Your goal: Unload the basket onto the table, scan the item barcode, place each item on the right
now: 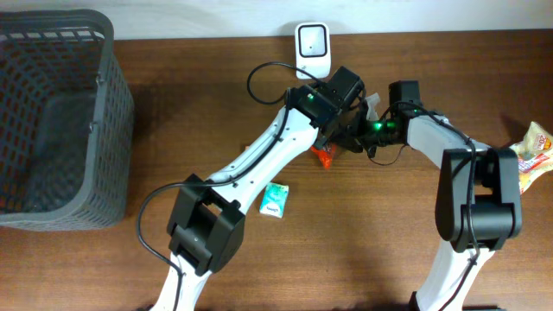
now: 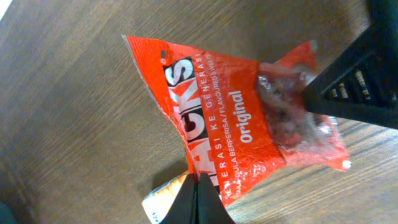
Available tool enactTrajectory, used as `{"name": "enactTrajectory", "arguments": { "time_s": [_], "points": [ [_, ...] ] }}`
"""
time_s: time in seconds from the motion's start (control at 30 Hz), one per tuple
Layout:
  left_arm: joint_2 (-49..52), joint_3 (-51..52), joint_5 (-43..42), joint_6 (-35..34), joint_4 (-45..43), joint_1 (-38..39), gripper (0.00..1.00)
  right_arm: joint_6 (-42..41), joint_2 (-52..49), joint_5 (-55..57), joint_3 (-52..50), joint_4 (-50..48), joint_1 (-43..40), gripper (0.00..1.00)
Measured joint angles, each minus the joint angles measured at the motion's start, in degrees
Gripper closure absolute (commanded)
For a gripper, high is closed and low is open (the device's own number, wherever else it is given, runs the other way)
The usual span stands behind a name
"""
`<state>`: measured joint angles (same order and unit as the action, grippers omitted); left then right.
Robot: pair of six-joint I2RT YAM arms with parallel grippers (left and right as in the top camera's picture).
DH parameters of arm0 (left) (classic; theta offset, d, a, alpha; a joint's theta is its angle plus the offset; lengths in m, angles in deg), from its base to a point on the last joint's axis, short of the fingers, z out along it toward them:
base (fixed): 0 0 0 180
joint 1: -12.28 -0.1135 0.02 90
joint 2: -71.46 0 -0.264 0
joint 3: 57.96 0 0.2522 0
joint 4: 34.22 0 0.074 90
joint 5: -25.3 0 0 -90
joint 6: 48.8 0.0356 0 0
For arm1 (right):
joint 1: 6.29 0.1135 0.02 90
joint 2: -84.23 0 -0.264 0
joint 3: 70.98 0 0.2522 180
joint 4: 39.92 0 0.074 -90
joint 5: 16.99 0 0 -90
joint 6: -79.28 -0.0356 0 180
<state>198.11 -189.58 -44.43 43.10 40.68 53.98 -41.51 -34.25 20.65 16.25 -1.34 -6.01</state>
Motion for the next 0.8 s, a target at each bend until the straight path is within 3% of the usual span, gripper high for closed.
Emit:
{"name": "enactTrajectory", "arguments": {
  "time_s": [0.4, 0.63, 0.8],
  "points": [
    [-4.1, -0.6, -6.4, -0.1, 0.0, 0.2, 1.0, -5.2, -0.1, 0.5, 0.0, -4.7, 4.6, 0.96],
    [-4.6, -0.9, -18.5, -0.5, 0.4, 0.2, 1.0, -8.2, -0.2, -0.1, 0.0, -7.3, 4.1, 0.96],
    [-4.6, -0.9, -21.5, -1.8, 0.8, 0.7, 1.0, -5.4, -0.4, -0.8, 3.1, 5.0, -2.6, 0.96]
  ]
}}
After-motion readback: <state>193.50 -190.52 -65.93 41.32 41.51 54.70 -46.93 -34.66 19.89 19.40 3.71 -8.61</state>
